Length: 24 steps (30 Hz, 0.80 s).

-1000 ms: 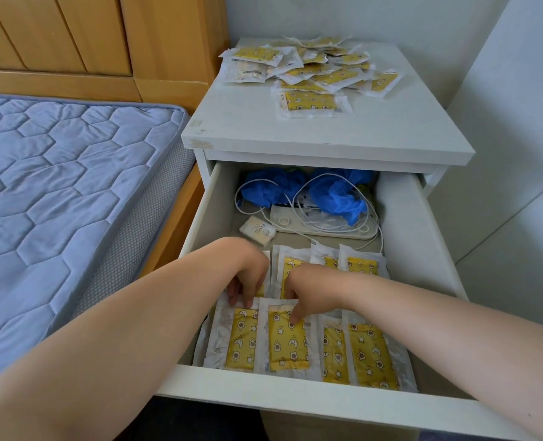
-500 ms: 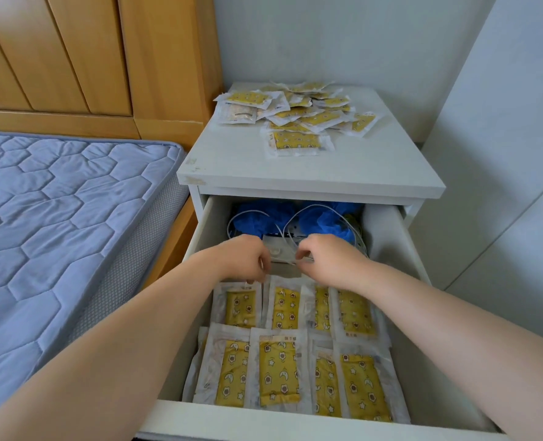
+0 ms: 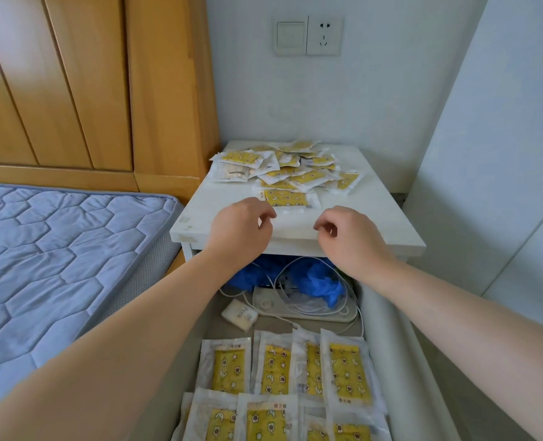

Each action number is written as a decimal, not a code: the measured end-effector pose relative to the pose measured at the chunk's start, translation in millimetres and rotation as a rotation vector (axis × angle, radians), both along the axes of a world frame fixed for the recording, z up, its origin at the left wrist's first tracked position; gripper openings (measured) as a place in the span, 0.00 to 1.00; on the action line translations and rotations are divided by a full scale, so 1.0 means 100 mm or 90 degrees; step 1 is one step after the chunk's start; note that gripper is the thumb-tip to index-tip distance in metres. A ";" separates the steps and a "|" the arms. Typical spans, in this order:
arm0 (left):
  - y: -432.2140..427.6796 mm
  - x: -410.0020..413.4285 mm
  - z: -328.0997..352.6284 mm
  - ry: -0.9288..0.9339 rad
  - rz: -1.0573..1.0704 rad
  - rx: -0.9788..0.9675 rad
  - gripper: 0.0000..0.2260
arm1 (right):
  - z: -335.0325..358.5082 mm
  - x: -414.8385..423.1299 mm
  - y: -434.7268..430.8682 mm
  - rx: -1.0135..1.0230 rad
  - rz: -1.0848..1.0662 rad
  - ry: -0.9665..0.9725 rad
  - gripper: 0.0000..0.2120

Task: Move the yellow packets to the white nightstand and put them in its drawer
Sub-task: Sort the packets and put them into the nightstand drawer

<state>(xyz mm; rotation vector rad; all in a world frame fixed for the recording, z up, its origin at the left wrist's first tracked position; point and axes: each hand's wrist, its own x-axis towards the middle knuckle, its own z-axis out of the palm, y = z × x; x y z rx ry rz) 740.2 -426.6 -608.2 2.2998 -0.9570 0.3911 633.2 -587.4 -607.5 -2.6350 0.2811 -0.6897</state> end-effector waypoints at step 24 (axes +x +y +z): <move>-0.35 0.51 -0.06 0.096 0.003 0.139 0.19 | -0.06 1.29 -0.85 -0.123 -0.154 0.066 0.16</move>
